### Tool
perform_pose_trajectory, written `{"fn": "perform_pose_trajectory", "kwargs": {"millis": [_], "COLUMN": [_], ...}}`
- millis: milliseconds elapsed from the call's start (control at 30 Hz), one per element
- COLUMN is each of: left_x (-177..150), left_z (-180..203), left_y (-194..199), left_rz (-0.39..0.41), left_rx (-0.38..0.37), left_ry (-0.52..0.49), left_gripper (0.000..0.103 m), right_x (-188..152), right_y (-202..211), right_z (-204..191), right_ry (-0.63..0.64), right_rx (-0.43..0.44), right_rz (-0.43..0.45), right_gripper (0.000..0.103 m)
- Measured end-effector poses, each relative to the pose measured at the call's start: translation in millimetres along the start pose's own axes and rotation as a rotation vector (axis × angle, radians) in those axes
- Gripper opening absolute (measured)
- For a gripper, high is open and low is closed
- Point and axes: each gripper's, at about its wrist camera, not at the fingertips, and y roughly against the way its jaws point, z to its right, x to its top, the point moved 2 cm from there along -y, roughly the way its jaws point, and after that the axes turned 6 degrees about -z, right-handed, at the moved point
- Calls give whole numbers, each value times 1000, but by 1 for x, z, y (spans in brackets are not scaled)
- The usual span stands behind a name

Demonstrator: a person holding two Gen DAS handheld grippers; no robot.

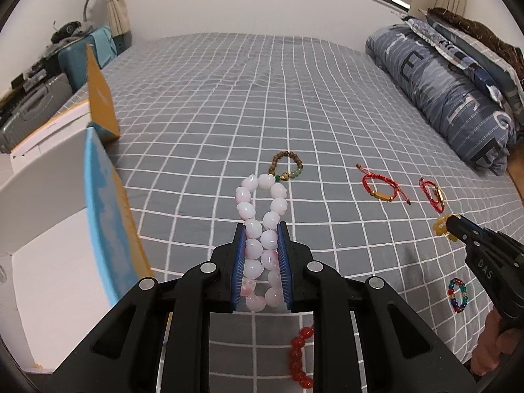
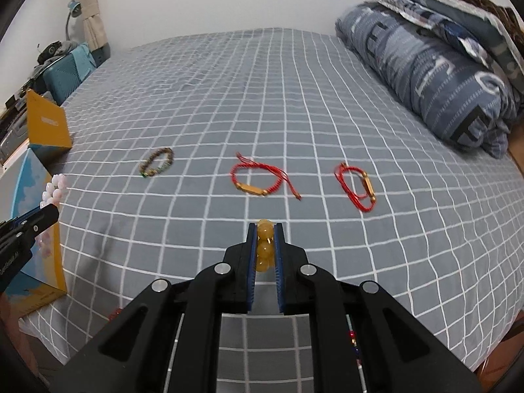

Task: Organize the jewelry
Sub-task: 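Carry the pink-white bracelet and yellow beads with both tools into the white box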

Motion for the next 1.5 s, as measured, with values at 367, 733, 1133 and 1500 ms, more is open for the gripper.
{"fn": "perform_pose_trajectory", "kwargs": {"millis": [367, 733, 1133, 1500], "left_x": [-5, -20, -50, -84], "left_z": [-43, -112, -204, -271], "left_y": [47, 77, 111, 115], "left_rz": [58, 100, 96, 39], "left_rx": [38, 79, 198, 274], "left_ry": [59, 142, 278, 401], "left_gripper": [19, 19, 19, 19], "right_x": [20, 30, 19, -13], "right_y": [20, 41, 69, 72], "right_z": [-57, -145, -264, -360], "right_ry": [68, 145, 291, 465], "right_rx": [44, 148, 295, 382], "right_rz": [49, 98, 132, 105], "right_gripper": [9, 9, 9, 9]}}
